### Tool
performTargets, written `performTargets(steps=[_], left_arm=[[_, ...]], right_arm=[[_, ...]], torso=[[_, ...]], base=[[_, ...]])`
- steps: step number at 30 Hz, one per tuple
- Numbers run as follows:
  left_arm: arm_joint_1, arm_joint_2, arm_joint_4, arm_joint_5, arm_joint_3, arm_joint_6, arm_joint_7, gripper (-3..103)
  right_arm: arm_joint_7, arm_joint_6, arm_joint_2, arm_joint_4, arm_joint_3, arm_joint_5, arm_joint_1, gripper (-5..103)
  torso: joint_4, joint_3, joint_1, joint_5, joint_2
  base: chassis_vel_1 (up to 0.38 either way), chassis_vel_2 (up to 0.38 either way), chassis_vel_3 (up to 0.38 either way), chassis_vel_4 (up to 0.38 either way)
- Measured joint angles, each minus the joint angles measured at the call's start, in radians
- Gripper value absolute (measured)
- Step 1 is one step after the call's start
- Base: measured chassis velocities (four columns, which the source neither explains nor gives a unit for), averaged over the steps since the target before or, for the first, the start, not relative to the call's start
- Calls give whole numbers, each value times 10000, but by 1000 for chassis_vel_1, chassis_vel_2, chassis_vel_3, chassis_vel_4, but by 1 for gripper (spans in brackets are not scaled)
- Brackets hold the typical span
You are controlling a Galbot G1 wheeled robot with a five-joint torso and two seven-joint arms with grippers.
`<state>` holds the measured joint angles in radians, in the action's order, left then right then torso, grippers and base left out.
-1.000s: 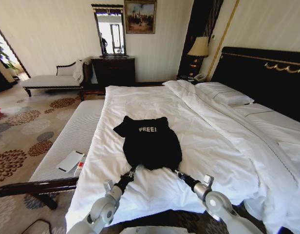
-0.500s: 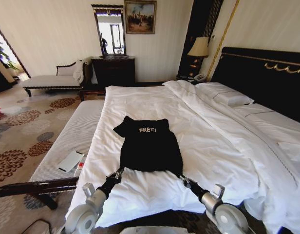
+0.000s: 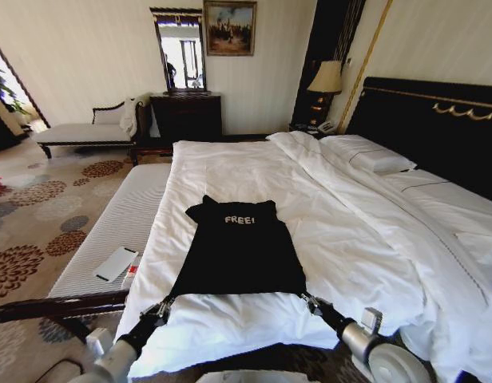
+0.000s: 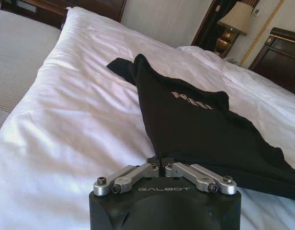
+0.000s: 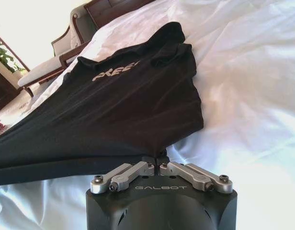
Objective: Fold the clothes on the bed.
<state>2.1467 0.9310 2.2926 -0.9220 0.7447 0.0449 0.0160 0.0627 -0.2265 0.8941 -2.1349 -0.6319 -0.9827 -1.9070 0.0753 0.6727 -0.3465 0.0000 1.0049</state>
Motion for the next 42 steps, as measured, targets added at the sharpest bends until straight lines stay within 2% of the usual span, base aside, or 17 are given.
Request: performTargets(steps=[4,10,17,24,29,30,31,33,37,39,40,41,42], left_arm=[[577,13,214,301,-50,-99,19,1],[1502,-7,256,1179,-425,-437,75,1],[2335,-16,249,1656,-390,-730,117,1],[2419,20,-154,2113,-742,-937,138,1],[2172,75,-329,2285,-998,-914,61,1],[2050,81,-349,2309,-1095,-825,-57,-2],[2010,81,-355,2311,-1098,-794,-110,2],[1983,73,-370,2337,-1091,-775,-159,2],[1912,67,-422,2910,-1037,-903,-246,23],[1912,79,-417,2993,-1036,-930,-252,23],[1911,129,-400,3146,-1042,-987,-257,28],[1913,176,-394,3229,-1067,-1023,-259,34],[1923,219,-389,3272,-1093,-1046,-260,39]], right_arm=[[-1,27,4,-71,-102,157,-257,1],[19,100,109,-317,-385,518,-1026,1],[17,125,185,-508,-531,844,-1645,1],[21,192,195,-244,-441,1079,-1680,1],[12,221,265,-128,-290,1239,-1583,1],[13,230,309,-99,-253,1303,-1572,2],[4,241,323,-85,-254,1335,-1574,7],[1,255,331,-81,-261,1356,-1580,7],[19,346,326,-98,-393,1592,-1676,28],[35,367,322,-106,-414,1656,-1698,28],[49,382,322,-136,-433,1693,-1725,38],[60,395,323,-150,-454,1707,-1737,38],[71,407,326,-158,-472,1720,-1742,44]], torso=[[0,0,0,1,0],[0,1,-1,0,0],[0,1,0,0,0],[-1,2,0,0,0],[-1,1,0,0,0],[-1,2,-1,0,0],[0,2,-1,0,-1],[0,2,-1,1,0],[0,2,-2,0,0],[0,2,-2,0,-1],[0,2,-1,1,0],[0,2,-2,1,-1],[0,2,-2,1,-1]], base=[[0,0,0,0],[0,0,0,0],[0,0,0,0],[0,0,0,0],[0,0,0,0],[0,0,0,0],[0,0,0,0],[0,0,0,0],[0,0,0,0],[0,0,0,0],[0,0,0,0],[0,0,0,0],[0,0,0,0]])
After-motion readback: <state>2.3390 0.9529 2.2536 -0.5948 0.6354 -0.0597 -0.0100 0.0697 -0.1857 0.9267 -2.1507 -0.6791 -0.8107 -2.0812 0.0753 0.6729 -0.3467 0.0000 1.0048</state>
